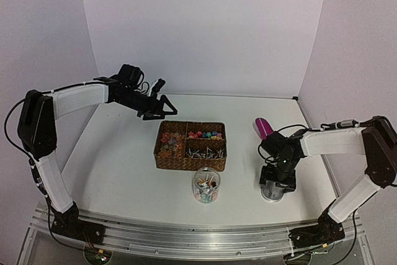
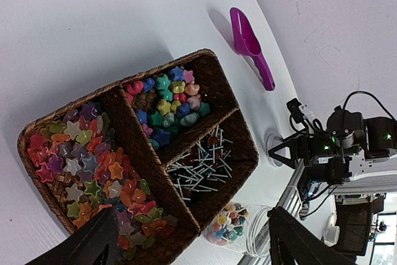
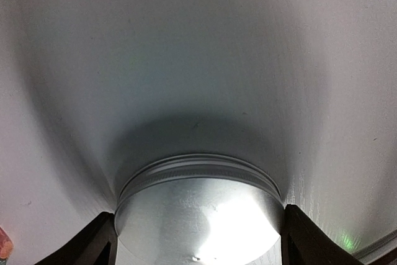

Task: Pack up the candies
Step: Pick up the bottle lid at the center of the board.

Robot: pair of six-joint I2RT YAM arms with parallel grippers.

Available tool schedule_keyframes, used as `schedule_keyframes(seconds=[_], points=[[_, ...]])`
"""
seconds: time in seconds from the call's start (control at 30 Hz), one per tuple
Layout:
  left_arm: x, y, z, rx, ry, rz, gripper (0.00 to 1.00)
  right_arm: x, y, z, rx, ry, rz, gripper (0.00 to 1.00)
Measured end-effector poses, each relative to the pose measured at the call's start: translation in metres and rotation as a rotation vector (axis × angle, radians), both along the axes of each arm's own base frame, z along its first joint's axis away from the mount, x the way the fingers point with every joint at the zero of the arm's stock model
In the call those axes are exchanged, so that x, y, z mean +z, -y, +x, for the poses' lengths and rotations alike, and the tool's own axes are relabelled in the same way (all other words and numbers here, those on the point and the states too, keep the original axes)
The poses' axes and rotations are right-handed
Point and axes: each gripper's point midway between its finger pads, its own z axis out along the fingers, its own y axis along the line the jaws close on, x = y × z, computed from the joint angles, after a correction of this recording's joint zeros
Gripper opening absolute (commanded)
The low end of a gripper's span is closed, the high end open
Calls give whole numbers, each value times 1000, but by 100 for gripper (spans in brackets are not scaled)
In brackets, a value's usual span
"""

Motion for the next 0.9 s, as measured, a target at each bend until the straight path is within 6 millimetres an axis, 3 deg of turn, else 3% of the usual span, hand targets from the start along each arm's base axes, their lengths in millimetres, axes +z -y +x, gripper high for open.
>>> schedule_keyframes(seconds=[0.27, 0.5, 0.6, 0.73, 0.9], points=[[0, -1, 0, 1, 0, 0, 82, 15, 2, -2, 18, -9, -10, 69], [0, -1, 0, 1, 0, 0, 82, 66, -19, 21, 57, 46, 23, 67], [0, -1, 0, -1, 1, 1, 82, 101, -47, 31, 114, 84, 52, 67], [-1, -1, 0, -2, 0, 2, 82, 144, -112, 37, 245, 121, 89, 68], [-1, -1, -1, -2, -7, 5, 82, 151, -176, 15, 392, 78, 92, 63]])
